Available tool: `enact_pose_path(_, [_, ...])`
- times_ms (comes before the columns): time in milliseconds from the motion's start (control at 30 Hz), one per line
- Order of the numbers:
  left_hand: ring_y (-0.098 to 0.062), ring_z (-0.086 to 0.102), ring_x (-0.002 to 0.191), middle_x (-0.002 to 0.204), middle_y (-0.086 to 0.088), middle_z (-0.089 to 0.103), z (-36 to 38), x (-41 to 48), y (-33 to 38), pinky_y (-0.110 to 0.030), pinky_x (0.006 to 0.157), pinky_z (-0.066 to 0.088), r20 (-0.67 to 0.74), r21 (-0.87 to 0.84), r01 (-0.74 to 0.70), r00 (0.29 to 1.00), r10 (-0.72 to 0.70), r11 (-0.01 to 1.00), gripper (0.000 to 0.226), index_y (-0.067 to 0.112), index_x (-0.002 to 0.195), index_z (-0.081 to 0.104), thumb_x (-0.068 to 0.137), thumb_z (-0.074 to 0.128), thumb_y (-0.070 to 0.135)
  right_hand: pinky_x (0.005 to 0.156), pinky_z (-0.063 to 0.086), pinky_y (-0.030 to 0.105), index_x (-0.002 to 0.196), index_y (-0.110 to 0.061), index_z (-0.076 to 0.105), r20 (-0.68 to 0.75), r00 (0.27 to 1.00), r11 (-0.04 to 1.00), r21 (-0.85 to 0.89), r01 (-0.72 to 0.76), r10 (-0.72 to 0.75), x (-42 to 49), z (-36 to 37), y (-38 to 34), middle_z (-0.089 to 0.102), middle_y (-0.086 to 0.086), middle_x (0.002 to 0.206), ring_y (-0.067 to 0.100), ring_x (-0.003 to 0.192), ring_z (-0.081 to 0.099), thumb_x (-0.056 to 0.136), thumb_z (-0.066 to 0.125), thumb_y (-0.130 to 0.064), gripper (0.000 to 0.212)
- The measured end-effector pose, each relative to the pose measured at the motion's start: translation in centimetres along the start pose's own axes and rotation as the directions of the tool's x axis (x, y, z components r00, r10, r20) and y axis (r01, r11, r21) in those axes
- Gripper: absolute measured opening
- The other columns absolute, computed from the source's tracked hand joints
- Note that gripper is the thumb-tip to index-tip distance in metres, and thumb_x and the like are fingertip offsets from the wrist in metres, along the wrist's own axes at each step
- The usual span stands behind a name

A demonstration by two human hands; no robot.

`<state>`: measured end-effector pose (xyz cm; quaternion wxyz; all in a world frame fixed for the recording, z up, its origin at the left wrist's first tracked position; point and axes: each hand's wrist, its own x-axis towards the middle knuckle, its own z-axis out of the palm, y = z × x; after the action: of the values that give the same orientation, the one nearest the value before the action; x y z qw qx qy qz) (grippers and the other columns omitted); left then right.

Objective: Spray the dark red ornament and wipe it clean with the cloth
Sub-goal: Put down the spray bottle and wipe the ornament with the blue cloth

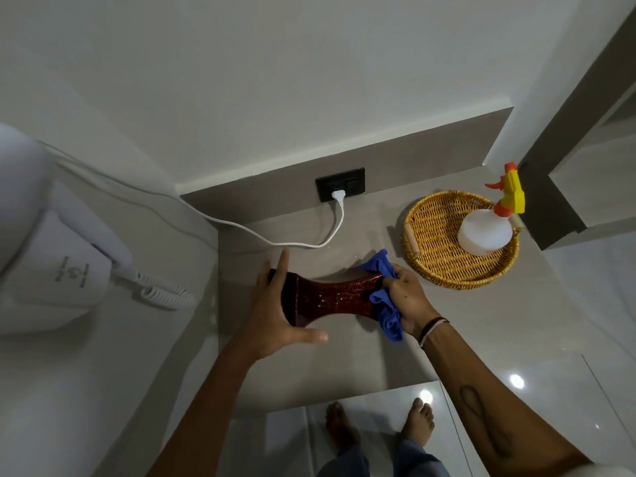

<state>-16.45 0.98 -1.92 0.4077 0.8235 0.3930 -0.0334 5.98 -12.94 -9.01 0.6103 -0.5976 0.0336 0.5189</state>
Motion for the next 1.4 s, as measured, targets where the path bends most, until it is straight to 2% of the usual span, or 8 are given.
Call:
enact_pose_path(300, [-0.022, -0.007, 0.164, 0.174, 0.014, -0.03, -0.4, 0.0, -1.6, -0.054, 0.126, 0.019, 0.029, 0.178, -0.1, 0.995, 0.097, 0.979, 0.176, 0.056, 0.155, -0.029, 0.028, 0.091, 0.081, 0.05, 0.062, 0.029, 0.099, -0.008, 0.071, -0.072, 0.997, 1.0, 0.004, 0.021, -0.021, 1.0, 0.7, -0.1, 0.073, 0.013, 0.082, 0.017, 0.051, 0.071, 0.101, 0.043, 0.012, 0.034])
enact_pose_path(433, [-0.027, 0.028, 0.158, 0.176, -0.004, 0.014, -0.7, 0.7, -1.9, -0.053, 0.126, 0.033, -0.07, 0.186, -0.181, 0.978, 0.197, 0.966, 0.154, 0.03, 0.168, 0.011, 0.046, 0.103, 0.049, 0.057, 0.065, 0.029, 0.081, -0.023, 0.085, -0.068, 0.992, 0.995, -0.008, 0.101, -0.102, 1.3, 0.6, -0.2, 0.082, 0.002, 0.079, 0.015, 0.062, 0.076, 0.099, 0.04, 0.012, 0.059])
enact_pose_path(633, [-0.006, 0.057, 0.123, 0.134, 0.008, 0.056, 0.7, 0.9, -2.9, -0.022, 0.104, 0.048, -0.247, 0.029, -0.28, 0.928, 0.278, 0.96, 0.103, 0.025, 0.145, 0.046, 0.053, 0.091, 0.04, 0.098, 0.061, 0.046, 0.154, -0.014, 0.05, -0.197, 0.834, 0.83, -0.354, 0.43, -0.516, 0.2, -0.7, 1.4, 0.065, 0.015, 0.142, 0.033, 0.115, 0.069, 0.099, 0.041, 0.012, 0.062])
enact_pose_path(867, [0.001, 0.051, 0.12, 0.125, 0.017, 0.051, 1.1, 1.0, -3.8, -0.008, 0.099, 0.037, -0.305, 0.044, -0.281, 0.91, 0.281, 0.959, 0.095, 0.026, 0.139, 0.049, 0.052, 0.084, 0.043, 0.13, 0.032, 0.056, 0.16, -0.002, 0.038, 0.221, 0.8, 0.501, -0.68, 0.536, -0.558, -3.3, 1.5, 4.3, 0.038, 0.018, 0.169, 0.034, 0.159, 0.035, 0.091, 0.05, 0.024, 0.075])
enact_pose_path(1067, [-0.025, 0.068, 0.109, 0.115, -0.001, 0.069, 0.8, 2.0, -3.0, -0.049, 0.092, 0.056, -0.268, -0.041, -0.279, 0.928, 0.258, 0.959, 0.074, 0.016, 0.122, 0.061, 0.053, 0.086, 0.025, 0.136, 0.017, 0.04, 0.166, -0.002, 0.022, 0.523, 0.63, 0.302, -0.579, 0.757, -0.575, -7.0, 7.8, 6.7, 0.015, 0.009, 0.179, 0.027, 0.167, 0.015, 0.09, 0.037, 0.009, 0.078])
enact_pose_path(1133, [-0.02, 0.068, 0.105, 0.112, 0.005, 0.068, 0.8, 2.0, -2.5, -0.044, 0.091, 0.055, -0.29, -0.008, -0.31, 0.911, 0.294, 0.951, 0.069, 0.018, 0.117, 0.06, 0.054, 0.087, 0.022, 0.135, 0.016, 0.036, 0.168, -0.008, 0.02, 0.555, 0.594, 0.259, -0.566, 0.783, -0.583, -6.8, 7.8, 7.1, 0.011, 0.003, 0.18, 0.024, 0.167, 0.014, 0.091, 0.034, 0.0, 0.079])
enact_pose_path(1233, [-0.014, 0.056, 0.107, 0.116, 0.011, 0.055, 0.8, 1.5, -2.3, -0.021, 0.086, 0.048, -0.33, 0.086, -0.286, 0.896, 0.298, 0.954, 0.085, 0.02, 0.128, 0.055, 0.05, 0.081, 0.04, 0.133, 0.026, 0.05, 0.167, -0.008, 0.022, 0.478, 0.681, 0.163, -0.74, 0.652, -0.555, -4.8, 4.2, 7.0, 0.011, 0.005, 0.178, 0.027, 0.167, 0.012, 0.093, 0.046, 0.012, 0.081])
enact_pose_path(1400, [-0.02, 0.055, 0.111, 0.12, 0.007, 0.054, 0.8, 1.8, -0.3, -0.04, 0.089, 0.055, -0.299, 0.096, -0.263, 0.912, 0.28, 0.96, 0.087, 0.024, 0.129, 0.052, 0.05, 0.077, 0.05, 0.131, 0.028, 0.057, 0.165, -0.007, 0.022, 0.304, 0.805, 0.306, -0.811, 0.499, -0.509, -3.6, 2.5, 5.1, 0.011, 0.006, 0.176, 0.031, 0.165, 0.011, 0.088, 0.056, 0.025, 0.09])
